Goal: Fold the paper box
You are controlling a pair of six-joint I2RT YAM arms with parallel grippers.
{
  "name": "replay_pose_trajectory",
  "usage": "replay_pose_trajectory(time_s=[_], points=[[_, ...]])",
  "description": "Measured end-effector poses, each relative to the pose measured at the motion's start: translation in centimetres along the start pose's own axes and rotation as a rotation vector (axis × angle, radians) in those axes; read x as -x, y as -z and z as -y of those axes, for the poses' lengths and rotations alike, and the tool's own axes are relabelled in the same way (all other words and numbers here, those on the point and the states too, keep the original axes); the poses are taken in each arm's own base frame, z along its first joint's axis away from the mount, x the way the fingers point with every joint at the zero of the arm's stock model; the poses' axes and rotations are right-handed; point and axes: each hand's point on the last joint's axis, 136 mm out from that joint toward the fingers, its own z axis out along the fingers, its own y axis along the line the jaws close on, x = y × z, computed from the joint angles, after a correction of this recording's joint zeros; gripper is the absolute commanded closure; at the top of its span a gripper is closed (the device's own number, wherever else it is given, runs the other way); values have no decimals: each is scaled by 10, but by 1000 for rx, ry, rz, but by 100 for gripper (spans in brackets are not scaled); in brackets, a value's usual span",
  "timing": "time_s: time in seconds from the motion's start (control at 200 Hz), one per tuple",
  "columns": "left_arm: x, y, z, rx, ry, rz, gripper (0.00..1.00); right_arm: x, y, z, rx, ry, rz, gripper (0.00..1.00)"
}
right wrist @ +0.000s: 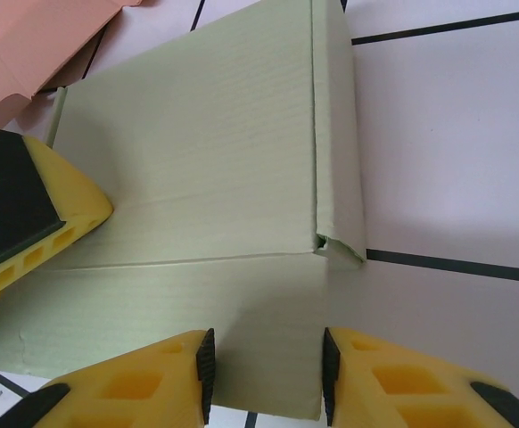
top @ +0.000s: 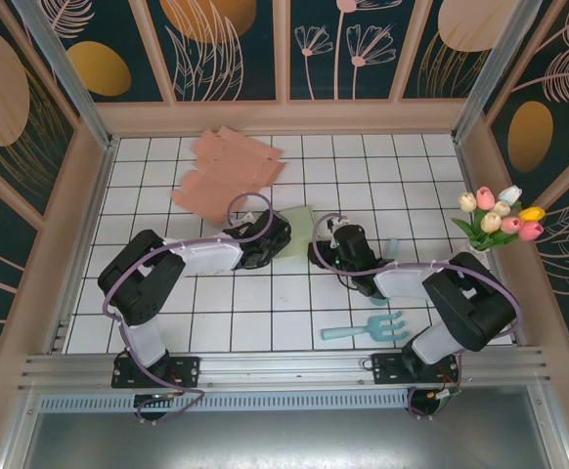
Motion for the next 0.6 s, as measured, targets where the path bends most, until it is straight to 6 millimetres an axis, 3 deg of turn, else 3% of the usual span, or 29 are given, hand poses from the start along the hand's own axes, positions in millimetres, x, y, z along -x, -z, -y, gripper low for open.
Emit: replay_pose_trajectory(time_s=[0.601], points=[[0, -1, 1, -2, 2, 1, 34, -2, -13, 10, -44, 50, 26, 61]])
